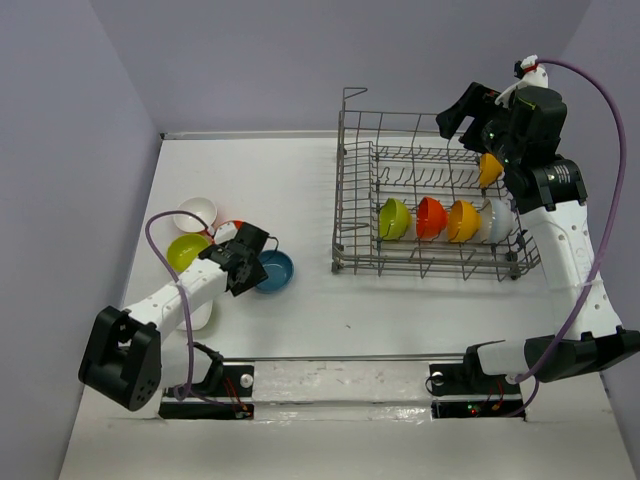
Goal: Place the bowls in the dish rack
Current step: Pick up the bowl from the corner of the board.
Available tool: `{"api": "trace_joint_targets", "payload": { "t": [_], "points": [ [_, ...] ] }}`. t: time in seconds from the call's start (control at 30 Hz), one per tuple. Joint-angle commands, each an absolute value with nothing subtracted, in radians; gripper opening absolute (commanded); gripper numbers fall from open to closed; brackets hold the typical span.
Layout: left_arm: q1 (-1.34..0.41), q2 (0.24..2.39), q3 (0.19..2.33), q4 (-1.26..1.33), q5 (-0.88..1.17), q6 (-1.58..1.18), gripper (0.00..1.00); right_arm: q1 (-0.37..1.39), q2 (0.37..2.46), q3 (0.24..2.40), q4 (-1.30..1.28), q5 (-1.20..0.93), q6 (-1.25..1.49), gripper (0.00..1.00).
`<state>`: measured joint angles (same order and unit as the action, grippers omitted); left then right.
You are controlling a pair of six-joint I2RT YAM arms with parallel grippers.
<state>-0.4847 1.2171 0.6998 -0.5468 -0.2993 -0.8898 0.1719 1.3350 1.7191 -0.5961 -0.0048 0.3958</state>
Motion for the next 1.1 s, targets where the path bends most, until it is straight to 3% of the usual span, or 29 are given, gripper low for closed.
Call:
{"api": "trace_joint_targets", "payload": {
  "t": [0.0, 0.4, 0.5, 0.53, 0.83, 1.07],
  "points": [
    [-0.456, 1.232, 0.69, -0.5, -0.33, -0.859, 0.52, 0.181, 1.308, 1.717, -0.58, -0.018, 0.379, 0.85],
    [-0.417, 1.269, 0.669, -0.436, -0.299, -0.813, 0.22, 0.181, 1.316, 1.718, -0.58, -0.014, 0.377, 0.84],
    [-0.416, 1.269, 0.672, -0.426, -0.295, -0.805, 0.03, 0.181, 1.316, 1.718, -0.58, -0.008, 0.373, 0.85],
    [-0.414, 1.267, 0.675, -0.426, -0.291, -0.802, 0.0, 0.181, 1.315, 1.717, -0.58, -0.008, 0.373, 0.84],
    [-0.416, 1.154, 0.802, -0.477, -0.247, -0.72, 0.0, 0.181, 1.348, 1.799, -0.621, -0.101, 0.373, 0.82],
    [-0.416, 1.135, 1.073, -0.52, -0.345, -0.634, 0.0, 0.294, 1.454, 1.992, -0.669, -0.247, 0.411, 0.82]
  ]
}}
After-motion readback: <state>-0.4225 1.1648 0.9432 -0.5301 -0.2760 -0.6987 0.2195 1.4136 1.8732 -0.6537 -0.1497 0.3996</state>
